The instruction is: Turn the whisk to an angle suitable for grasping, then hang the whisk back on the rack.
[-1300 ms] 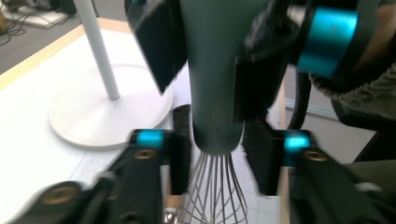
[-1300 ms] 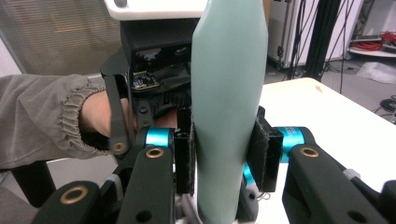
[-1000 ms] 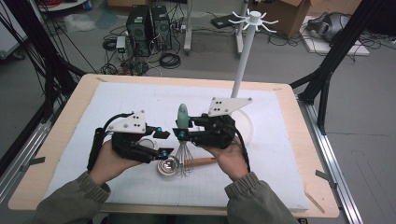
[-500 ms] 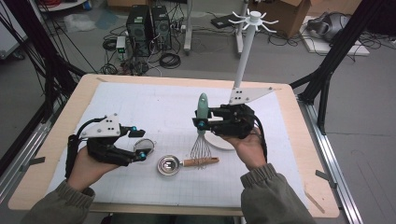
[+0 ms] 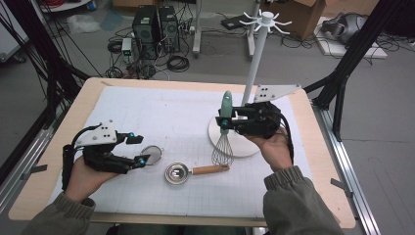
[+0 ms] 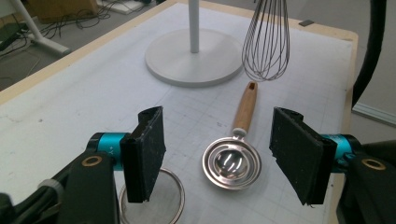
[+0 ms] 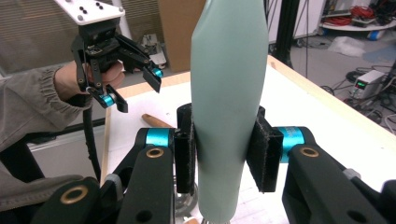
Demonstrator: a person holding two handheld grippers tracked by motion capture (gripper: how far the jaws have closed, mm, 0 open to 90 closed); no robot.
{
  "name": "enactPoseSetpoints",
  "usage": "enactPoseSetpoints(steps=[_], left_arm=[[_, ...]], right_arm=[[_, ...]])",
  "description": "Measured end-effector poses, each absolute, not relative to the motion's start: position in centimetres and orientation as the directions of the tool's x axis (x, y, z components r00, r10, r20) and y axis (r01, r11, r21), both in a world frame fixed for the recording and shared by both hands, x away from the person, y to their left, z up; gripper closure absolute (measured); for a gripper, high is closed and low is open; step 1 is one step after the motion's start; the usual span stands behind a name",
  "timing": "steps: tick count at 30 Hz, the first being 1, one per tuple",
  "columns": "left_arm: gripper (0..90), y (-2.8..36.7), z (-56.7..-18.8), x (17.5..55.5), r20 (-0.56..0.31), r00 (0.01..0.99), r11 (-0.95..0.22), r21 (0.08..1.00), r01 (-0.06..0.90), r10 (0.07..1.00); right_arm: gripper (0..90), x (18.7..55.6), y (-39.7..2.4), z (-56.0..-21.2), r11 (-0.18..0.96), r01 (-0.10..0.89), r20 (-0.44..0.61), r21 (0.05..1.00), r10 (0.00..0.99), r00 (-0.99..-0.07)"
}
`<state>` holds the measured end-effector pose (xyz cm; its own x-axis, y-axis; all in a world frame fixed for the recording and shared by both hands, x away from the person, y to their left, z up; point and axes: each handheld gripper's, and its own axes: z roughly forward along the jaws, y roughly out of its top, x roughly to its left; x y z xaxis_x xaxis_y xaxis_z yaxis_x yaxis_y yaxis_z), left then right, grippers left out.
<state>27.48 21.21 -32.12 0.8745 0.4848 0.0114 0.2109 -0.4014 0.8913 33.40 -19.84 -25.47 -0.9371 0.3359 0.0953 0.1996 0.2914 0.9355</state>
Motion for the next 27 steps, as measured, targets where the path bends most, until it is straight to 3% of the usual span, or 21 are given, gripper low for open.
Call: enactPoseSetpoints(steps=[27], left_arm=[[35.3,22.6,-32.0,28.4,0.01,0.861,-0.391,0.894,0.22,0.508]], right_arm=[[67.2,34.7,-21.0,-24.4,0.294,0.208,0.086,0.933,0.377,-0.922]])
